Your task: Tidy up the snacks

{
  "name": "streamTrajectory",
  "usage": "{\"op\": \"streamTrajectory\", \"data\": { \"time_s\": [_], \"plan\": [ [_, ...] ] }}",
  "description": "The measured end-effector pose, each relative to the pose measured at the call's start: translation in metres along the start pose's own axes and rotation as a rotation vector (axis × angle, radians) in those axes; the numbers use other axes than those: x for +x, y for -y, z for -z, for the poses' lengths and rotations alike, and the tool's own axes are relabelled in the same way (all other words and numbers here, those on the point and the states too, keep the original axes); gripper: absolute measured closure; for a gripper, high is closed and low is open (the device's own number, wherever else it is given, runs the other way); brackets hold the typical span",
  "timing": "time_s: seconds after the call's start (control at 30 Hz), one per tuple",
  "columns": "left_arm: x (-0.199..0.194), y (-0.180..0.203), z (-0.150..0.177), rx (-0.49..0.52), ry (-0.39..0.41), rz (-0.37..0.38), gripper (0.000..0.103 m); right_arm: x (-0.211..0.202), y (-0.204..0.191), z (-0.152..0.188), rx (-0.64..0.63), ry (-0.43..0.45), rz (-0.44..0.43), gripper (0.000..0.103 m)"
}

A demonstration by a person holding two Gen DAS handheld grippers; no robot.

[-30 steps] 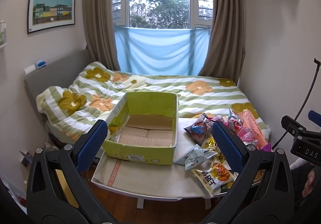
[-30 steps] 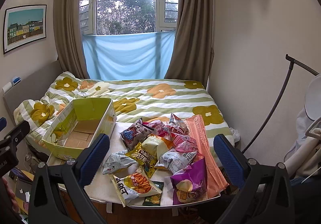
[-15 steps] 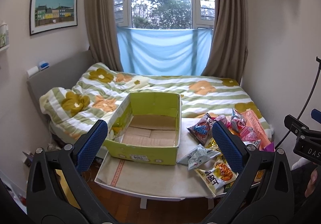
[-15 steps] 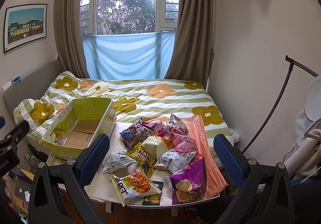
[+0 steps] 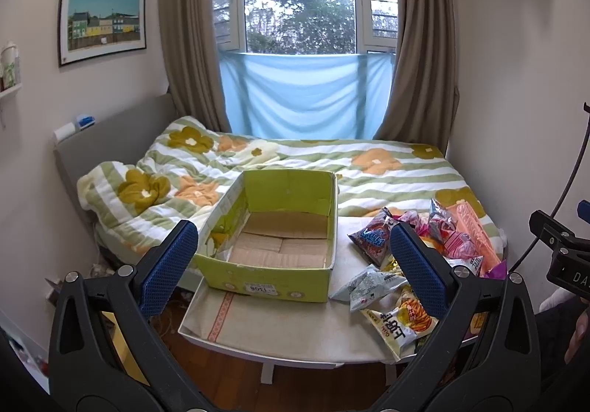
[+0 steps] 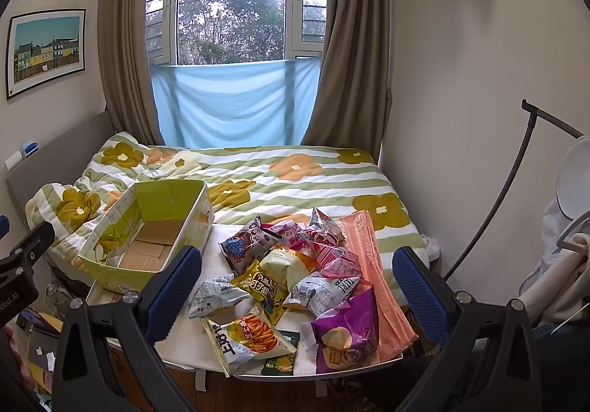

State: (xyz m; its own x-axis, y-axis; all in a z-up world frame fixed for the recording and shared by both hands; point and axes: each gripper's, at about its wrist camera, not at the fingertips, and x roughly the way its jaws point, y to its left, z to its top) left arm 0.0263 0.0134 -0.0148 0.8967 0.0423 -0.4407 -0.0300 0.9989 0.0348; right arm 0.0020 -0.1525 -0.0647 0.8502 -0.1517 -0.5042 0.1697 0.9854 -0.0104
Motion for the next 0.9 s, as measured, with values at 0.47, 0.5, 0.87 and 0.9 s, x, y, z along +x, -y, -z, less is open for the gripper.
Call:
{"op": "streamTrajectory", "data": {
  "time_s": [0.47, 0.5, 0.87, 0.9],
  "plan": [
    [0.022, 0.01, -0.002, 0.046, -0.099, 0.073, 0.0, -0.002, 0.012, 0.004, 0.018, -0.028, 0.005, 0.0],
    [0.029, 0.014, 0.0, 0.066, -0.132, 0.103, 0.0, 0.0, 0.017, 0.005, 0.022, -0.04, 0.008, 0.0],
    [0.104, 0.081, 0.072, 0.195, -0.402, 0.379, 0.0, 0.058, 0.073, 0.068, 0.042, -0.256, 0.031, 0.0],
    [0.11, 0.089, 0.08, 0.216, -0.413, 0.392, 0.0, 0.066, 0.078, 0.074, 0.041, -0.274, 0.021, 0.0]
  ]
}}
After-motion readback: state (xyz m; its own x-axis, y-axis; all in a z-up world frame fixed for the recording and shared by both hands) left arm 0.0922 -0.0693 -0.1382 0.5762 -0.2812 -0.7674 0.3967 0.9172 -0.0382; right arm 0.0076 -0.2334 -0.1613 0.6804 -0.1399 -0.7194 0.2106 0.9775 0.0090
